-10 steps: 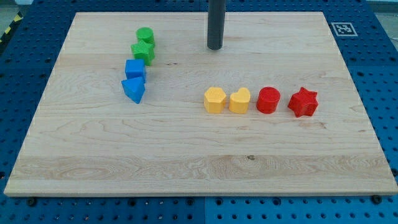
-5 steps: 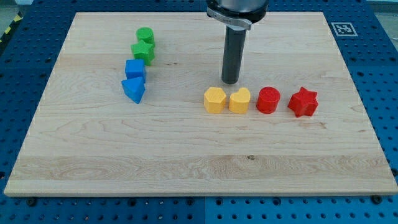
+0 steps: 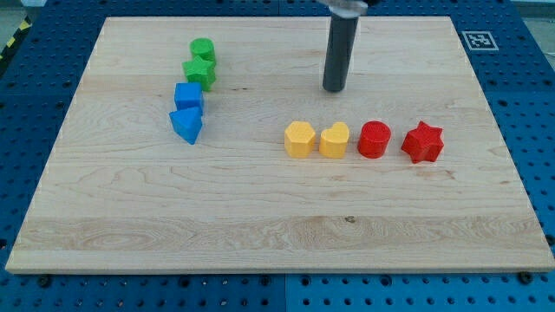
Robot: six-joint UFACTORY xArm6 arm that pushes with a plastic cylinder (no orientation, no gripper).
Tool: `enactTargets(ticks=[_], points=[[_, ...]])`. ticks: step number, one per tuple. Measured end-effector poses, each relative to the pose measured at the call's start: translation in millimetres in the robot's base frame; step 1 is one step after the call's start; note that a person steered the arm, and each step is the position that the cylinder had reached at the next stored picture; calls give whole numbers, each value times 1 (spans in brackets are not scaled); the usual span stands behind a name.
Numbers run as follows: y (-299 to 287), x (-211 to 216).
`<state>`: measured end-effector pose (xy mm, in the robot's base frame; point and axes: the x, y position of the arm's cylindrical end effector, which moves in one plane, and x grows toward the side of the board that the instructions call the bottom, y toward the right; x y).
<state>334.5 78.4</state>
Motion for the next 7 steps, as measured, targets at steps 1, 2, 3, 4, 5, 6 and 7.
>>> enactTargets(ticks=[1,2,3,4,5,6,7], points=[[-19,-67],[-97,-99],[-189,-108],[-260,-105],[-283,-82],[-280,-43],[-240,-42]])
